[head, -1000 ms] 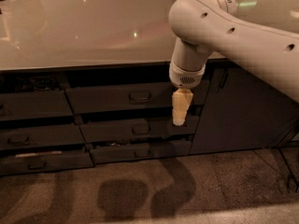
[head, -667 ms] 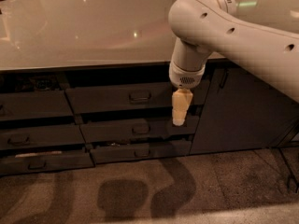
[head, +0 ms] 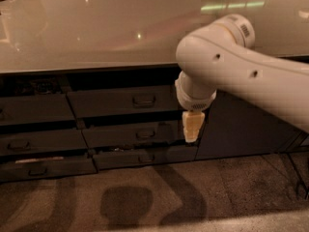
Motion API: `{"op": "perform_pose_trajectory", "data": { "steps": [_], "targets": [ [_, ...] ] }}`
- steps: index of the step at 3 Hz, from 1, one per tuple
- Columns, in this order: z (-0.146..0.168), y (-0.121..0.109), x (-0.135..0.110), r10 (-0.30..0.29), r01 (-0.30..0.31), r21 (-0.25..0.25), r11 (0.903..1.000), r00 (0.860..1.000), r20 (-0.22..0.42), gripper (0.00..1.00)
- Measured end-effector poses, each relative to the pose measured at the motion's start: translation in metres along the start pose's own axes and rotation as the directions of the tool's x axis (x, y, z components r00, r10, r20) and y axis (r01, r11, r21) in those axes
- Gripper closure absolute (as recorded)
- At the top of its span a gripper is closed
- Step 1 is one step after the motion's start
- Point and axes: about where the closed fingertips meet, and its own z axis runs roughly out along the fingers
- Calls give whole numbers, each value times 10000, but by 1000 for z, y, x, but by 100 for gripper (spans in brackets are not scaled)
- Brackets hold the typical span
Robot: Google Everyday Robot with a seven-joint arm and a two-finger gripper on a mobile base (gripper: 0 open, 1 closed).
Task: Open top drawer
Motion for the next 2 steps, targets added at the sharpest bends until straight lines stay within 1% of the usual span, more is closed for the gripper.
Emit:
{"op": "perform_pose_trajectory", "data": {
  "steps": [1, 2],
  "targets": [
    [5, -8, -7, -88, 72, 517, 9986, 9995, 317, 0],
    [5, -9, -7, -86, 70, 516, 9986, 9995, 315, 0]
  ]
}}
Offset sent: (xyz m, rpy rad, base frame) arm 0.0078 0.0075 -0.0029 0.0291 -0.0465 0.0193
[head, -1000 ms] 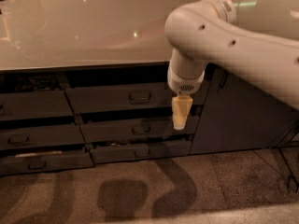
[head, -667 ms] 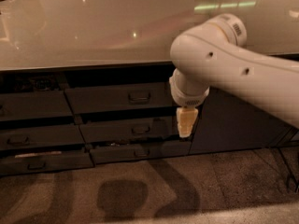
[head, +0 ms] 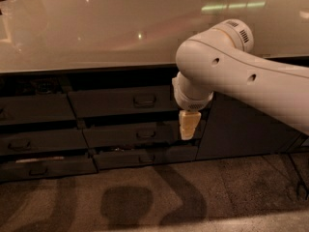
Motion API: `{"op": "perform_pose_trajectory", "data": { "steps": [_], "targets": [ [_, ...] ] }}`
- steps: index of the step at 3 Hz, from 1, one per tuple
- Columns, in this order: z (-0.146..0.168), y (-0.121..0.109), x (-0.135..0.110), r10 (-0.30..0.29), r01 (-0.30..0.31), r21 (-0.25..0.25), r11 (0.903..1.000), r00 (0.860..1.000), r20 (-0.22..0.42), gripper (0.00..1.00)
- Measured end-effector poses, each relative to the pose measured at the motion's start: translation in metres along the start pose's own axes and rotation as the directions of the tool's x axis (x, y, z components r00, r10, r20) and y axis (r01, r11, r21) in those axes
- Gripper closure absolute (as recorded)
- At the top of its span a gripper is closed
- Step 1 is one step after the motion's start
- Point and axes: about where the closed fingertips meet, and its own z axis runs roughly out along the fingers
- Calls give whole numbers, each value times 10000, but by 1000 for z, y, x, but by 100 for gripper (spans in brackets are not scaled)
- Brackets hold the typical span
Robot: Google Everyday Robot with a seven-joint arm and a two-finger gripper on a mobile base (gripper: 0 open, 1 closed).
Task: Open top drawer
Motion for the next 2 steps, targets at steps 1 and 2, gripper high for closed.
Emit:
{"op": "perform_pose_trajectory", "data": {
  "steps": [1, 2],
  "targets": [
    [24, -20, 25, 461, -471, -217, 9987, 9980, -440, 0],
    [55, -47, 59, 945, -994, -460, 9940, 9906, -989, 0]
  ]
}}
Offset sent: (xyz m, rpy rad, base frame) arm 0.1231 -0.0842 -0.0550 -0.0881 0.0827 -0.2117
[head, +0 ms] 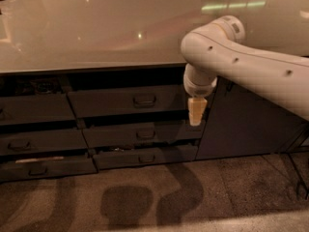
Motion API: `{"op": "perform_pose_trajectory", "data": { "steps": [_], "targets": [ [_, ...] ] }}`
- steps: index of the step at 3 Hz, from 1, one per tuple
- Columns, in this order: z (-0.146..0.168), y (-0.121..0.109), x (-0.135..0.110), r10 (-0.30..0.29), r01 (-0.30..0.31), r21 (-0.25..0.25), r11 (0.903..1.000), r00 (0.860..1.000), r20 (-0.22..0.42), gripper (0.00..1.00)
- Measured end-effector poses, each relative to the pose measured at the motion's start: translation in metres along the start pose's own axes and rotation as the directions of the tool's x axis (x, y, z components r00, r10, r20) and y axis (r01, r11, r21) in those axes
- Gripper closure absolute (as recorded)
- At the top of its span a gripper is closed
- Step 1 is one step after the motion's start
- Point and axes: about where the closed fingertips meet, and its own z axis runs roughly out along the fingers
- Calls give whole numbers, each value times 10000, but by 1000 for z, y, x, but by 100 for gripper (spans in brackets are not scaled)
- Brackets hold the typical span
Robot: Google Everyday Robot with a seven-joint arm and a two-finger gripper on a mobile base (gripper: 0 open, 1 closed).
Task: Open top drawer
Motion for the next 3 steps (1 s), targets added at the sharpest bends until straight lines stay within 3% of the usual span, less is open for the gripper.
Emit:
{"op": "perform_pose_trajectory", "data": {
  "steps": [1, 3],
  "targets": [
    [18, -40, 19, 624, -625, -13, 9980, 9958, 668, 0],
    [31, -40, 9, 380, -373, -254, 9990, 9989, 287, 0]
  ]
}}
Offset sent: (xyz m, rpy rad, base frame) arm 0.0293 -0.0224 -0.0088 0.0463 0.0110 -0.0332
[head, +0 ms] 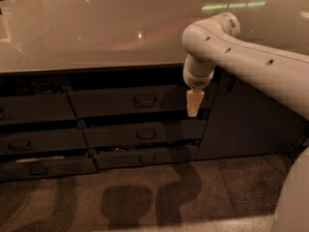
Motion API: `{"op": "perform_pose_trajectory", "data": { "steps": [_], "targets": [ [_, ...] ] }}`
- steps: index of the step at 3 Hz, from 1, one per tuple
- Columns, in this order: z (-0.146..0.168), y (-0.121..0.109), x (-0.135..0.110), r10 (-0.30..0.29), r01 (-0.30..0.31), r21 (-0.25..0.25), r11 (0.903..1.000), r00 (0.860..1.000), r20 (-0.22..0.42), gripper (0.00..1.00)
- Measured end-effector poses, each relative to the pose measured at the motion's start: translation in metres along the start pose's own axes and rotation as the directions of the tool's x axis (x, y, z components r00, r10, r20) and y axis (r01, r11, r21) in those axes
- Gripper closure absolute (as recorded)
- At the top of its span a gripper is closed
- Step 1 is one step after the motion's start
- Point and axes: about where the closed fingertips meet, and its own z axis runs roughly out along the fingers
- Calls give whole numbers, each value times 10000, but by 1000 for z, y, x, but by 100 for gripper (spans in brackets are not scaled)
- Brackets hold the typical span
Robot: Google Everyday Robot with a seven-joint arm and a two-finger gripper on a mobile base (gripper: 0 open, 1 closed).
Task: Open top drawer
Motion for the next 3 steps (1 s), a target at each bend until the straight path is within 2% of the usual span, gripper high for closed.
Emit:
{"op": "perform_pose_trajectory", "data": {
  "steps": [1, 2, 3],
  "targets": [
    [30, 13, -41, -1070, 1040, -417, 9937, 9911, -794, 0],
    [63, 31, -74, -2348, 2207, -964, 9706, 9561, -1754, 0],
    [63, 31, -74, -2348, 2207, -965, 9706, 9561, -1754, 0]
  ]
}}
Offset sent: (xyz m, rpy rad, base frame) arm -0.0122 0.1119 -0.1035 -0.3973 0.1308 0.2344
